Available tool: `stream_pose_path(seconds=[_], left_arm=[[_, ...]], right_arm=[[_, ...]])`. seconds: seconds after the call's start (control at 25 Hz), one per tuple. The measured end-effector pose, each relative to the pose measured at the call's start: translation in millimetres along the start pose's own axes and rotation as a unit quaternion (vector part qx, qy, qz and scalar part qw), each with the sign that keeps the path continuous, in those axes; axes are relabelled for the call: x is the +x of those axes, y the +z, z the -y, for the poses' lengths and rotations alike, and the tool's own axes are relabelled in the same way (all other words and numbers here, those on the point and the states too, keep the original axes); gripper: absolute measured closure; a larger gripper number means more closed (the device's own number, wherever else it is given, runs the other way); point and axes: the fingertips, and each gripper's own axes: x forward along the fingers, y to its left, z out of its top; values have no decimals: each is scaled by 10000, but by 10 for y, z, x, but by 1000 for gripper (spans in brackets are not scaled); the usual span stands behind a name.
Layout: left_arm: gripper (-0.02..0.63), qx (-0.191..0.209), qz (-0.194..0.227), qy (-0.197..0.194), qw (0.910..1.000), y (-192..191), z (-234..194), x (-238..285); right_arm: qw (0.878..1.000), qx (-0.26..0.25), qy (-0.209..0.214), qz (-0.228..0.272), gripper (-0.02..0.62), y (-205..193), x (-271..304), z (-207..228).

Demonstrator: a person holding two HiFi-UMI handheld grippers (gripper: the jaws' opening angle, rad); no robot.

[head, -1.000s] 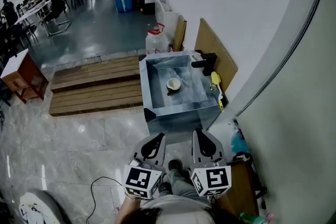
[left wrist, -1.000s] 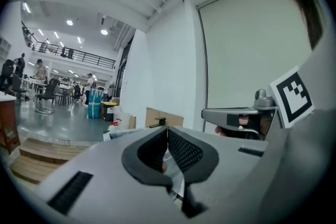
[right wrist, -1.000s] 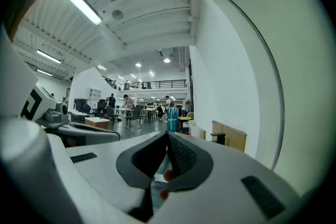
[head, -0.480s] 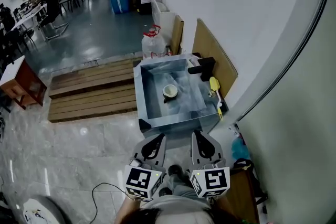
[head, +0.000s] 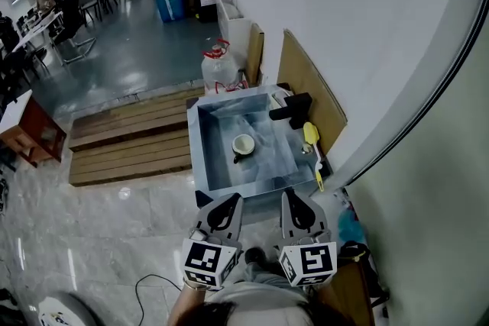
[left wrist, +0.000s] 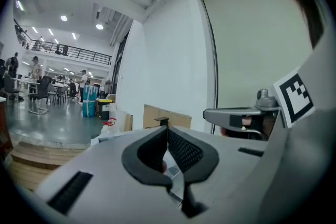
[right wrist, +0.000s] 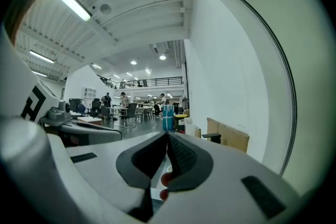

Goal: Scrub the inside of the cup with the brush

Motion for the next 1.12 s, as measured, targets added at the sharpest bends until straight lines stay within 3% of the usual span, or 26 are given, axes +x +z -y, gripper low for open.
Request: stream_pose_path(seconds=[0.56, 1.12], left_arm=[[597, -79, -97, 225, 9997, 48, -171, 626], [597, -191, -383, 160, 9990, -135, -506, 948]], right_arm=[[9995, -56, 255, -174, 571, -87, 522, 419], [9972, -147, 334, -647, 569, -340, 964, 451]])
